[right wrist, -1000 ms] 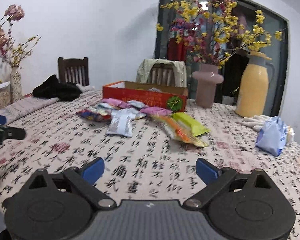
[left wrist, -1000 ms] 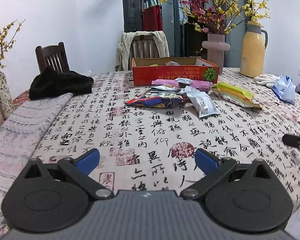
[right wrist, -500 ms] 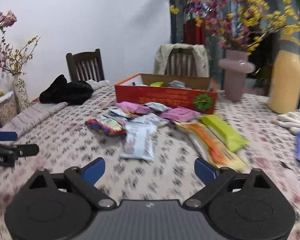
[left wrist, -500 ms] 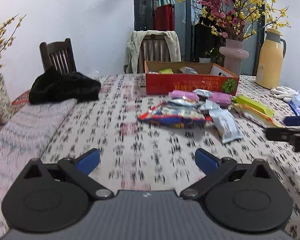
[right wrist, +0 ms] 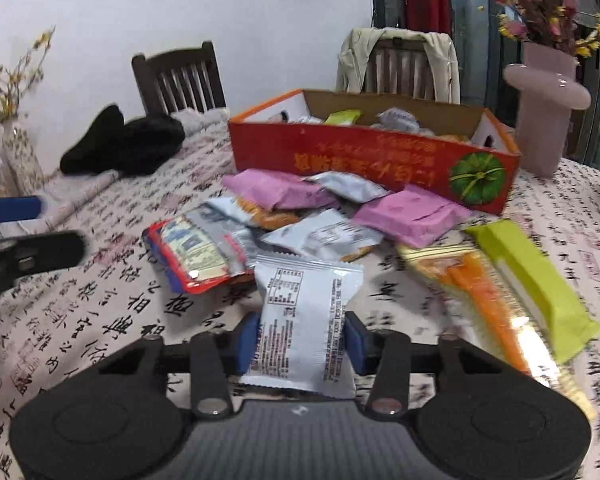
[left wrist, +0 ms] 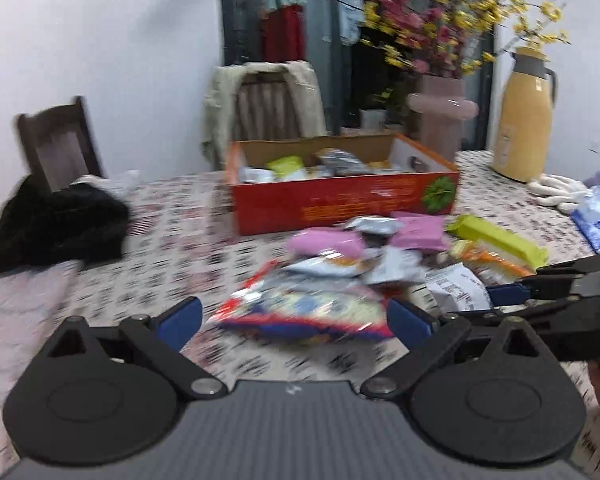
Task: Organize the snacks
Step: 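Grasp a white packet with the right tool while the left tool grasps another white packet, then carry both white packets into the orange box and open both tools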
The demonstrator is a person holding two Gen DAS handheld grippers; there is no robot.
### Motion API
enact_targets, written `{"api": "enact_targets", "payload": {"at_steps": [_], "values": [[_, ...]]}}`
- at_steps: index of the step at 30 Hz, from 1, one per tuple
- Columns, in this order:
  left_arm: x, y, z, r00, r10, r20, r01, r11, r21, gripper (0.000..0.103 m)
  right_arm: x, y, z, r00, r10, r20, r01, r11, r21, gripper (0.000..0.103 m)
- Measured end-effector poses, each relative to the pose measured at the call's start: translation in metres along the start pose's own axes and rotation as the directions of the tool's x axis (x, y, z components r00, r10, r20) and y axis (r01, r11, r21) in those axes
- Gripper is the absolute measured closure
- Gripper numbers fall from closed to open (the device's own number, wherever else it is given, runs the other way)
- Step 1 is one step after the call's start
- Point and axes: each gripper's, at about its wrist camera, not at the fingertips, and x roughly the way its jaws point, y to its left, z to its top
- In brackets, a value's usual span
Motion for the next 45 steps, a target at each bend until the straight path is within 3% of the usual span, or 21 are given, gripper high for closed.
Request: {"api": "enact_targets", "payload": {"at_steps": [3, 6, 11, 17, 20, 22, 26, 32, 39, 42, 45], "values": [[0.031, -0.028, 0.014, 0.998, -0.065, -0.021, 0.066, 0.997, 0.050, 0.019, -0.022, -0.026, 0.000, 0.999, -0.004, 0.043, 0.003, 1.000, 0.029, 0.062], [0.067, -0.058, 0.027, 0.989, -0.130, -0.071, 0.136, 0.988, 0.077, 0.023, -0.043, -0.053, 0.000, 0.995, -0.033, 0.095, 0.026, 0.997, 0.069, 0.062], [0.115, -0.090, 0.038, 0.985, -0.120, -0.127, 0.138, 0.979, 0.148, 0.031, -0.056, -0.086, -0.006, 0.988, -0.060, 0.145, 0.043, 0.992, 0.117, 0.061], [0.151, -0.092, 0.039, 0.963, -0.109, -0.247, 0.140, 0.984, 0.113, 0.050, -0.045, -0.106, -0.013, 0.984, -0.009, 0.178, -0.022, 0.985, 0.169, 0.061], [0.156, -0.090, 0.039, 0.961, -0.127, -0.245, 0.154, 0.984, 0.092, 0.053, -0.048, -0.110, -0.017, 0.981, 0.036, 0.191, -0.072, 0.980, 0.187, 0.061], [0.157, -0.089, 0.041, 0.962, -0.126, -0.242, 0.149, 0.985, 0.081, 0.062, -0.048, -0.109, -0.018, 0.981, 0.037, 0.189, -0.072, 0.981, 0.183, 0.061], [0.147, -0.088, 0.043, 0.961, -0.138, -0.239, 0.158, 0.985, 0.064, 0.062, -0.053, -0.105, -0.020, 0.978, 0.037, 0.204, -0.073, 0.982, 0.173, 0.061], [0.097, -0.073, 0.037, 0.969, -0.167, -0.181, 0.168, 0.986, -0.011, 0.062, -0.046, -0.105, -0.022, 0.985, 0.011, 0.173, -0.042, 0.984, 0.176, 0.061], [0.029, -0.044, 0.007, 0.980, -0.163, -0.114, 0.157, 0.986, -0.061, 0.062, -0.042, -0.102, -0.022, 0.986, -0.016, 0.165, -0.013, 0.985, 0.171, 0.061], [0.012, -0.031, -0.009, 0.978, -0.172, -0.114, 0.162, 0.983, -0.091, 0.062, -0.053, -0.091, -0.020, 0.982, -0.085, 0.169, 0.059, 0.986, 0.158, 0.061], [-0.003, -0.015, -0.019, 0.980, -0.170, -0.101, 0.157, 0.980, -0.122, 0.062, -0.068, -0.075, -0.027, 0.981, -0.078, 0.176, 0.050, 0.986, 0.159, 0.061]]}}
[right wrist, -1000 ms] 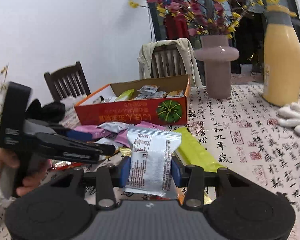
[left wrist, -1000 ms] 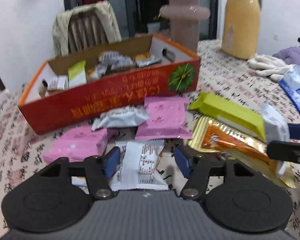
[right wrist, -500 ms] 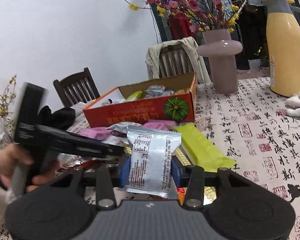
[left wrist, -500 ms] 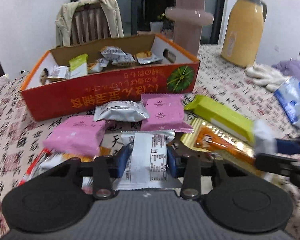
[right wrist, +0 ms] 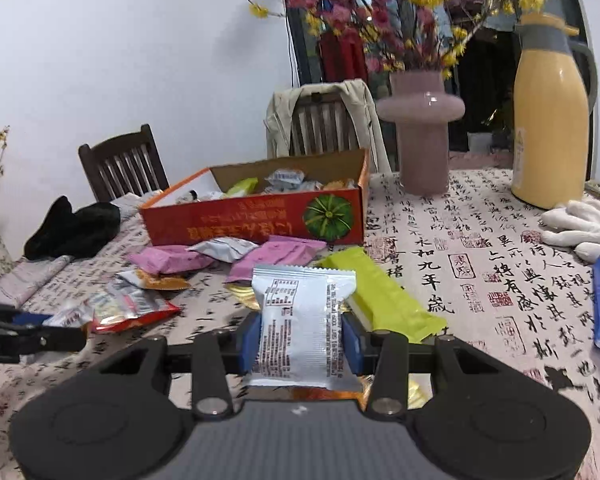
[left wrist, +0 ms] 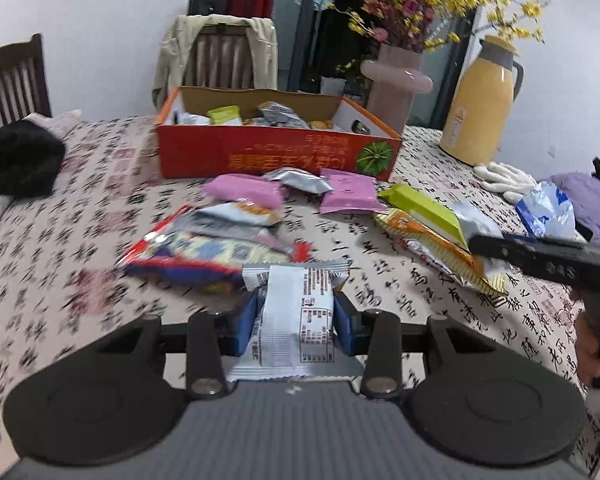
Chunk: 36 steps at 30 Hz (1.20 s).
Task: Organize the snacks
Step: 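Carry both white packets into the orange box and open both tools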
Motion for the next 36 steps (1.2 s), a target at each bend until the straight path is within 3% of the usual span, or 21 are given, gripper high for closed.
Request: {"api": "enact_targets", "payload": {"at_steps": [5, 13, 20, 25, 29, 34, 36], "values": [[-0.015, 0.015, -0.001, 0.999, 0.011, 0.030, -0.011, 1.000, -0.012, 0.062, -0.021, 0.028, -0.008, 1.000, 0.009, -0.015, -0.010, 0.998, -0.054, 0.061], [-0.018, 0.033, 0.012, 0.997, 0.034, 0.073, -0.032, 0.999, -0.030, 0.062, -0.023, 0.055, 0.014, 0.999, 0.044, 0.009, -0.043, 0.993, -0.111, 0.061], [0.009, 0.040, 0.065, 0.991, 0.043, 0.123, -0.045, 0.999, 0.015, 0.062, 0.016, 0.060, 0.050, 0.998, 0.057, 0.009, -0.055, 0.987, -0.154, 0.061], [0.056, 0.052, 0.128, 0.985, 0.083, 0.149, -0.090, 0.995, 0.043, 0.062, 0.055, 0.049, 0.097, 0.999, 0.032, 0.033, -0.025, 0.983, -0.181, 0.061], [0.115, 0.065, 0.176, 0.986, 0.113, 0.121, -0.121, 0.991, 0.055, 0.062, 0.101, 0.031, 0.146, 0.999, -0.009, 0.038, 0.015, 0.985, -0.173, 0.061], [0.190, 0.085, 0.212, 0.980, 0.196, 0.047, -0.198, 0.979, 0.040, 0.062, 0.184, 0.008, 0.191, 0.993, -0.113, -0.031, 0.105, 0.976, -0.190, 0.061], [0.210, 0.087, 0.215, 0.979, 0.199, 0.038, -0.202, 0.975, 0.088, 0.061, 0.217, 0.001, 0.197, 0.984, -0.164, -0.074, 0.144, 0.964, -0.222, 0.061]]}}
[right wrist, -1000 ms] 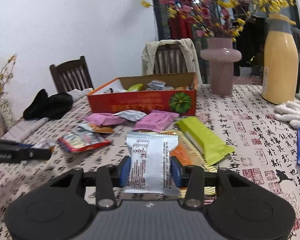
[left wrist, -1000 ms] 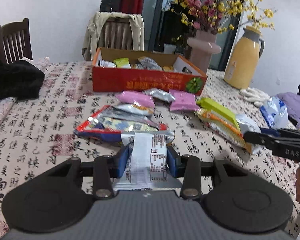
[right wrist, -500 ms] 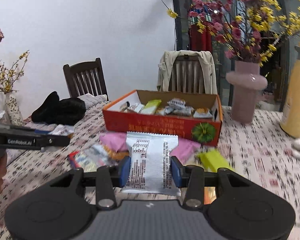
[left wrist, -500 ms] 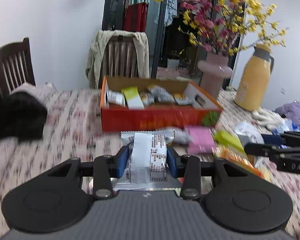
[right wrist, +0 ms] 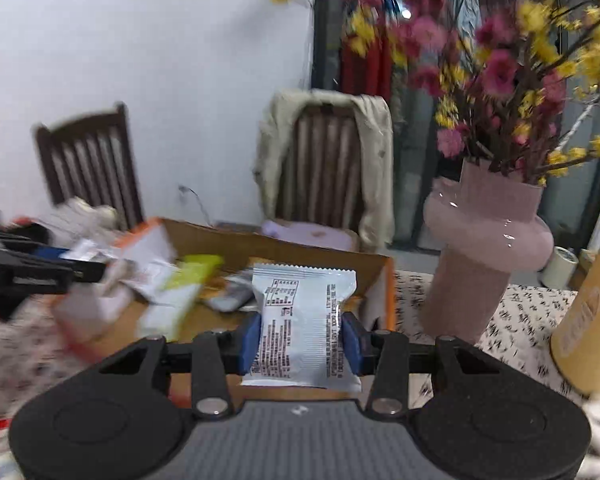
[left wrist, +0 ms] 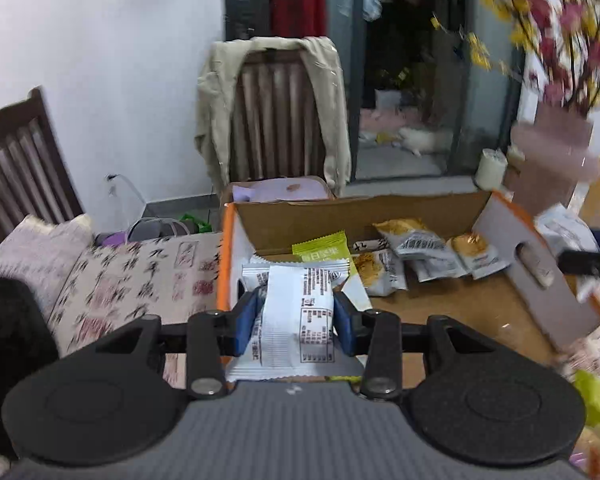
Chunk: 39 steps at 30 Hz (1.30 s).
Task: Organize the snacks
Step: 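Carry both white packets into the orange box and open both tools, then withdraw both tools from the box back toward the snack pile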
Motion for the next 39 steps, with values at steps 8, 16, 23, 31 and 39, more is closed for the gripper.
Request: {"api": "enact_targets", "payload": {"at_steps": [8, 16, 23, 31, 39], "values": [[0.039, -0.007, -0.014, 0.998, 0.048, -0.034, -0.045, 0.996, 0.080, 0.057, 0.081, 0.014, -0.007, 0.983, -0.120, -0.136, 0.103, 0.987, -0.125, 0.059], [0.021, -0.002, -0.009, 0.999, 0.036, -0.024, -0.034, 0.998, 0.045, 0.045, 0.072, 0.019, -0.011, 0.982, -0.166, -0.085, 0.149, 0.973, -0.174, 0.044], [-0.039, 0.003, -0.012, 1.000, 0.012, 0.026, -0.012, 1.000, 0.024, 0.036, 0.012, 0.007, -0.004, 0.993, -0.117, -0.022, 0.114, 0.987, -0.110, 0.038], [-0.146, -0.012, -0.048, 0.990, 0.015, 0.137, -0.016, 1.000, 0.004, 0.020, -0.096, 0.003, -0.032, 0.997, -0.028, 0.078, 0.031, 0.999, -0.035, 0.027], [-0.256, -0.037, -0.126, 0.975, 0.015, 0.221, -0.017, 1.000, 0.006, 0.000, -0.209, 0.026, -0.105, 0.982, 0.058, 0.182, -0.055, 0.998, -0.022, 0.019]]}}
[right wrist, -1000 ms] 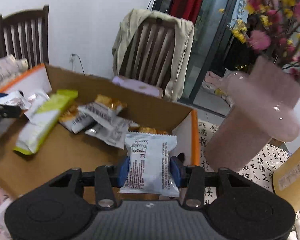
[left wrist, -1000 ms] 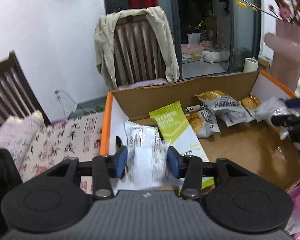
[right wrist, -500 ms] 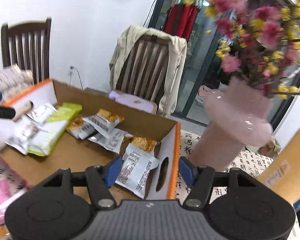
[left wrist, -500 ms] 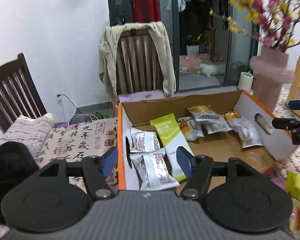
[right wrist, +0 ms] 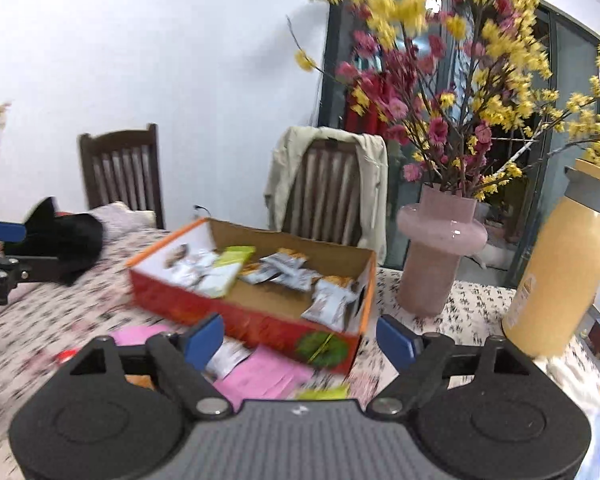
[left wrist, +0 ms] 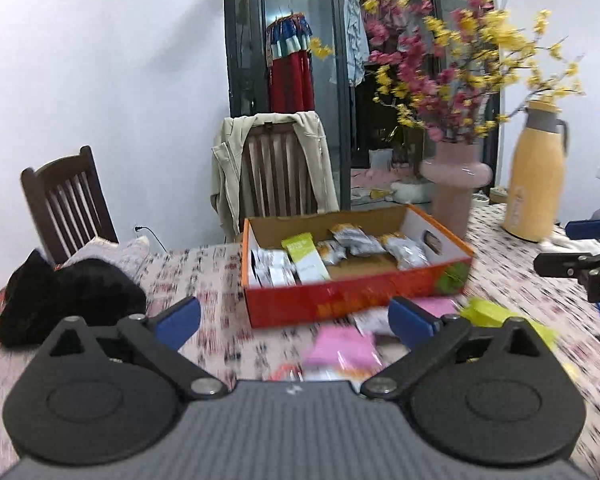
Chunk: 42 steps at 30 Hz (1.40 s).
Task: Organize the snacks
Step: 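Withdraw both tools from the box back toward the snack pile, then grasp a pink packet with the left tool while the right tool grasps a green bar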
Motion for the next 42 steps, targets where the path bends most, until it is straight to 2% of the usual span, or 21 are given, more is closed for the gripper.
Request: {"api": "enact_targets", "payload": {"at_steps": [5, 9, 12, 15, 18, 29, 37, 42], "values": [[-0.062, -0.014, -0.053, 0.999, -0.020, -0.026, 0.020, 0.999, -0.026, 0.000, -0.060, 0.019, -0.047, 0.998, 0.063, 0.006, -0.063, 0.998, -0.006, 0.011], [-0.099, -0.018, -0.092, 0.998, -0.012, -0.067, 0.007, 0.998, -0.069, 0.000, -0.092, 0.034, -0.089, 0.999, 0.044, -0.027, -0.044, 0.999, 0.005, 0.010], [-0.115, -0.014, -0.112, 0.995, -0.001, -0.103, -0.007, 0.997, -0.079, 0.000, -0.116, 0.046, -0.119, 0.998, 0.035, -0.043, -0.033, 0.999, 0.028, 0.010], [-0.125, -0.007, -0.124, 0.991, 0.028, -0.132, -0.038, 0.996, -0.077, 0.000, -0.136, 0.056, -0.147, 0.996, 0.067, -0.066, -0.063, 0.996, 0.064, 0.010], [-0.130, -0.001, -0.132, 0.987, 0.040, -0.159, -0.054, 0.995, -0.084, 0.000, -0.147, 0.065, -0.165, 0.996, 0.041, -0.076, -0.037, 0.998, 0.045, 0.010], [-0.128, -0.003, -0.134, 0.985, 0.045, -0.166, -0.060, 0.995, -0.082, 0.000, -0.145, 0.058, -0.170, 0.996, 0.027, -0.091, -0.021, 0.997, 0.071, 0.010], [-0.095, -0.002, -0.126, 0.980, 0.042, -0.194, -0.058, 0.995, -0.078, 0.000, -0.123, 0.038, -0.164, 0.995, -0.008, -0.102, 0.019, 0.994, 0.106, 0.010], [-0.062, -0.006, -0.103, 0.983, -0.002, -0.182, -0.011, 0.997, -0.072, 0.000, -0.097, 0.013, -0.147, 0.993, -0.038, -0.110, 0.050, 0.992, 0.112, 0.015]]}}
